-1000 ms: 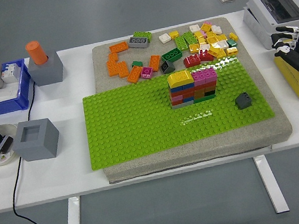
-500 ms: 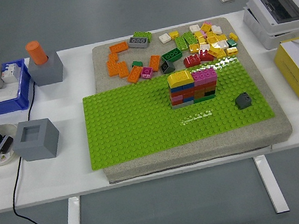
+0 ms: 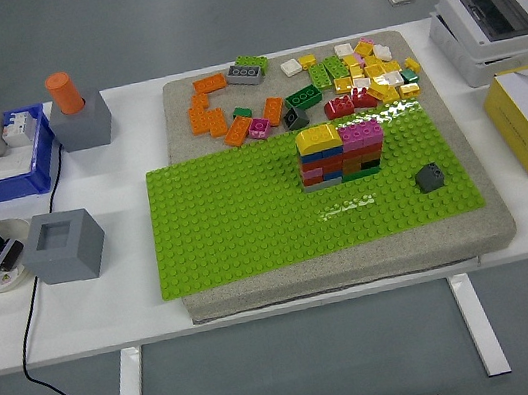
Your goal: Pick up the brick,pile it on top of brick,press brick,pick up the brick,pile it on top of brick,press brick
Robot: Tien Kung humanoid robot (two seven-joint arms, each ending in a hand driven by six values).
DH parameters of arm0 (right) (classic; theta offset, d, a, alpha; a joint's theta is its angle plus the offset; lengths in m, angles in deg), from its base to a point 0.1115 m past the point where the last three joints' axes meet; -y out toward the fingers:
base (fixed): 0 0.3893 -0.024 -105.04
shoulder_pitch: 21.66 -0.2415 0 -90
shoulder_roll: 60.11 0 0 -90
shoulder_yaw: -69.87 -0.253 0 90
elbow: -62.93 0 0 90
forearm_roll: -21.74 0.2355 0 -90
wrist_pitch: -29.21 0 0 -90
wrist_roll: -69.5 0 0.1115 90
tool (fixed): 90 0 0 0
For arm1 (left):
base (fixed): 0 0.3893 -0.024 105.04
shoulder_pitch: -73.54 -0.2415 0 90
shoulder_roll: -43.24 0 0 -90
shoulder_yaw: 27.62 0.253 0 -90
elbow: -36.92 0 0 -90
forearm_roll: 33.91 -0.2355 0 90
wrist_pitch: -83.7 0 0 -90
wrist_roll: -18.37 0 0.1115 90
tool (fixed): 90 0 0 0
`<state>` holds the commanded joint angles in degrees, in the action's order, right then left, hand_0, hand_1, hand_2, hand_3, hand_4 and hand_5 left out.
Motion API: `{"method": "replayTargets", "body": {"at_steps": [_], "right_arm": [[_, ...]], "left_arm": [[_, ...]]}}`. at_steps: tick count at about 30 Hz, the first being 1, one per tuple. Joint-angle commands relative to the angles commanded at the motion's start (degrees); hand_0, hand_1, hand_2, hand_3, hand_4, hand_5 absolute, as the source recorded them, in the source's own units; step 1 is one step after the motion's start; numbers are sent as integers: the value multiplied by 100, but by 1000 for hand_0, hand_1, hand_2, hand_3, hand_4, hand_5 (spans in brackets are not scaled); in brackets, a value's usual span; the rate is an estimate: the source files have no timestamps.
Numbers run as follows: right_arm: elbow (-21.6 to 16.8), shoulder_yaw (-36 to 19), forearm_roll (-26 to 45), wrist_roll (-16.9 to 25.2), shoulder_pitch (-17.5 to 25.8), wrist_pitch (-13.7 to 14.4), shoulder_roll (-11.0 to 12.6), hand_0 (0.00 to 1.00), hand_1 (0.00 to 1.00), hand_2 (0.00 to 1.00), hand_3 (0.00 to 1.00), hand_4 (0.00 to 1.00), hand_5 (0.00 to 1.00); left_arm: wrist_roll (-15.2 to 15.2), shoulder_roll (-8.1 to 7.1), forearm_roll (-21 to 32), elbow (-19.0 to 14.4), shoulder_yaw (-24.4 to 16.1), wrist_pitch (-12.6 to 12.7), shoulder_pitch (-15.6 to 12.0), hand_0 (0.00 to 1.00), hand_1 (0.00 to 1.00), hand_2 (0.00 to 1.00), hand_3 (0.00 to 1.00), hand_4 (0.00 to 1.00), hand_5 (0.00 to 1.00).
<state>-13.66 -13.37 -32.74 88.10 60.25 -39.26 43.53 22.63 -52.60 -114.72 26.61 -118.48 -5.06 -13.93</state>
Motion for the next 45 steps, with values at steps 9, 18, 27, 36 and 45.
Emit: {"method": "replayTargets", "body": {"at_steps": [9,18,27,36,45], "right_arm": [[-65,34,207,105,24,-40,73,272,379,608,610,684,304],[-162,88,245,152,49,-56,87,280,382,607,609,685,302],[-430,103,-502,-265,43,9,184,344,413,625,619,695,278],[-900,602,-2289,-1458,-231,-302,593,436,501,674,635,724,230],[-1063,857,-4166,-2684,-416,-1206,862,649,685,777,650,761,156]], "left_arm": [[-94,110,-67,0,95,-56,110,629,584,550,578,575,289],[-113,163,-35,0,219,-62,150,629,584,550,578,575,287],[-71,194,1,0,261,-53,108,628,585,550,577,574,284],[-69,168,-50,0,153,-63,121,628,585,550,578,574,284],[-60,137,-70,0,116,-75,133,628,585,550,578,575,284]]}}
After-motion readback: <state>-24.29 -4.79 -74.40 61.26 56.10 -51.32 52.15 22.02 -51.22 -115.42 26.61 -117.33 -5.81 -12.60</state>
